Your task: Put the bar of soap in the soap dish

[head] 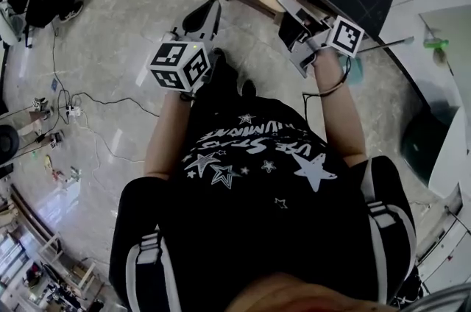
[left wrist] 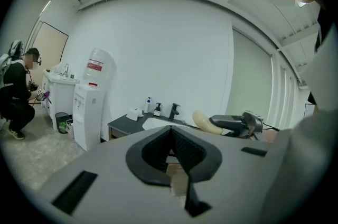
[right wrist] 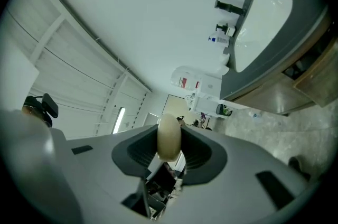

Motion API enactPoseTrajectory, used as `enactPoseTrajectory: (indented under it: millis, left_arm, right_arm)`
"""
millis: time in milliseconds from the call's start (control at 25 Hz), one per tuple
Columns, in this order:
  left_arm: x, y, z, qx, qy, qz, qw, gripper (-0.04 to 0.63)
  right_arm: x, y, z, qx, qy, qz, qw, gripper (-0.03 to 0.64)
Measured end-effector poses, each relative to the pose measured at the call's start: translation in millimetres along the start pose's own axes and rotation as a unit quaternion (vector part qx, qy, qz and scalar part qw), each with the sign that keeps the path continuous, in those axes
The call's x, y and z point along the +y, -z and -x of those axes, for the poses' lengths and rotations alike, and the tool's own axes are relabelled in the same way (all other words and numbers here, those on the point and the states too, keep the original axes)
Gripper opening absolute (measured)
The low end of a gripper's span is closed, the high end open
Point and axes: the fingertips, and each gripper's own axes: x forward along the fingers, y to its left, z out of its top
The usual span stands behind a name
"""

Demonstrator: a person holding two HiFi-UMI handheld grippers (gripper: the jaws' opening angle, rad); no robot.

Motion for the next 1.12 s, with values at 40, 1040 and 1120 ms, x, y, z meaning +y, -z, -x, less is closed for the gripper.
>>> enactPoseTrajectory:
  millis: [40,1040,1120]
  left_arm:
    - [2.7,1.1,-0.3,0.0,0.0,0.0,1.0,0.011]
    - [135.9,-52.9,-139.4,0.009,0.057,0.0,0.9983,0.011]
    - [150.5,-60.0,-151.0,0.013,0.065,-0.002,0.9978,0.011]
  right_arm:
    - [-2.3,0.8,-2.2,0.0,0.0,0.0,1.0,0.127]
    - [-62.2,-100.2,-130.5,-0.038,0.036,0.017,0.998,0.127]
    - [-66.0,-108.9,-146.6,-0.045,0.04,0.018,0.998,0.127]
